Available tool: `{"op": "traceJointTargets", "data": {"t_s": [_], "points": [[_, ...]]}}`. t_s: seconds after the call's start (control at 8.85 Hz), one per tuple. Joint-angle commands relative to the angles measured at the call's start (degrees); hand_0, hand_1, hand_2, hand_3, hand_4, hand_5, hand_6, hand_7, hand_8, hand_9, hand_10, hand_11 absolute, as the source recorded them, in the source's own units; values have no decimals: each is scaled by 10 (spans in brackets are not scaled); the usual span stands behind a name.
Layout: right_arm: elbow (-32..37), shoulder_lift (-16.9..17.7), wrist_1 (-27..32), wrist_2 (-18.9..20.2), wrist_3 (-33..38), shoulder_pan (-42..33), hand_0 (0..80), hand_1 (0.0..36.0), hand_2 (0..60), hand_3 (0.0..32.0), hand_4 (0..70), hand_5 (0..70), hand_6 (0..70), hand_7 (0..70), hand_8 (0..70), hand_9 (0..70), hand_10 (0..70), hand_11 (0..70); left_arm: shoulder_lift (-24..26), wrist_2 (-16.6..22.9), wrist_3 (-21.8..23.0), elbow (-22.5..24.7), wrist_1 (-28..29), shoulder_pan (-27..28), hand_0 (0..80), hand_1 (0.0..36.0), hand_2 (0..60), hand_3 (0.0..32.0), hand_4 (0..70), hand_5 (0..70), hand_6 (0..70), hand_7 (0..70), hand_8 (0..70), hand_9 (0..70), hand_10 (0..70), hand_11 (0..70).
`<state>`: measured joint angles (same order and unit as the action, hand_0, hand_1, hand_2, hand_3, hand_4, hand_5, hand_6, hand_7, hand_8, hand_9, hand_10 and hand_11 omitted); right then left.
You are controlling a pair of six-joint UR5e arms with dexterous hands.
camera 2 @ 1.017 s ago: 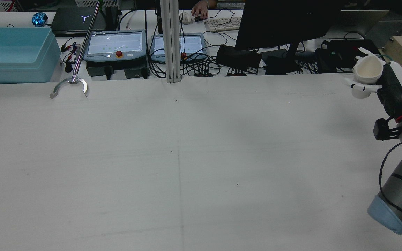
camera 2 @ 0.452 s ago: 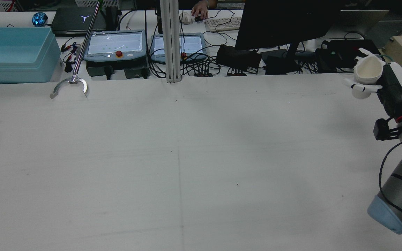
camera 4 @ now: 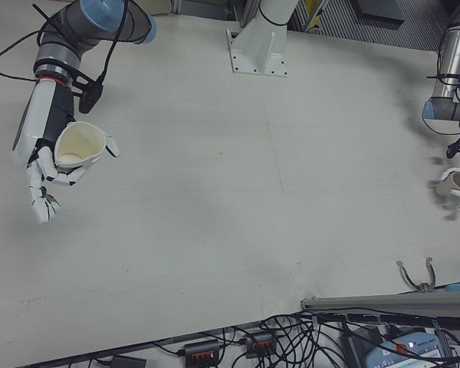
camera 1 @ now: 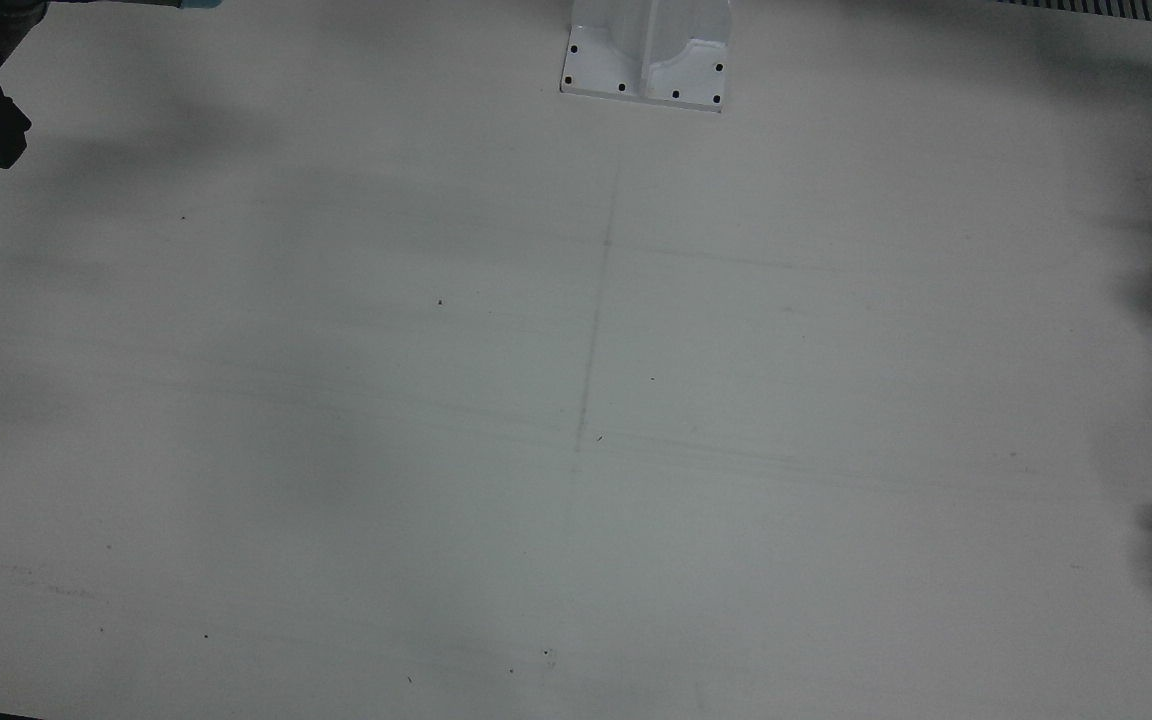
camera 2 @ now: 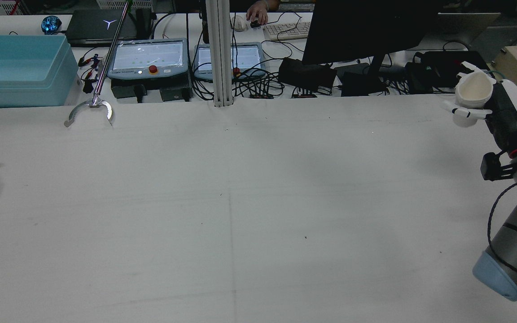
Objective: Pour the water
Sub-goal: 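Lower the left hand's cup to the table and release it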
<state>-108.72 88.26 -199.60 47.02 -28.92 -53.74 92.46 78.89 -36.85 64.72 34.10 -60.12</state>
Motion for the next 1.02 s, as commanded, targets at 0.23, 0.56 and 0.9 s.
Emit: {"op": "traceJointTargets", "data": {"t_s": [0.23, 0.56, 0.9], "points": [[0, 0, 0, 0, 0, 0, 469, 140, 278, 0, 281, 700, 93, 132, 126, 199, 159, 237, -4, 0, 3, -1, 7, 1, 706, 278, 169, 0, 386, 283, 110, 203, 72, 100, 67, 123], [0, 0, 0, 0, 0, 0, 468, 141, 278, 0, 281, 700, 93, 133, 125, 198, 160, 238, -3, -2, 26, -22, 22, 0, 800, 304, 53, 0, 203, 127, 62, 81, 2, 2, 57, 117], [0, 0, 0, 0, 0, 0, 469, 141, 275, 0, 280, 700, 93, 133, 125, 198, 160, 239, -4, -28, 75, -25, 19, 0, 800, 301, 72, 0, 223, 172, 67, 92, 3, 4, 61, 122]]}}
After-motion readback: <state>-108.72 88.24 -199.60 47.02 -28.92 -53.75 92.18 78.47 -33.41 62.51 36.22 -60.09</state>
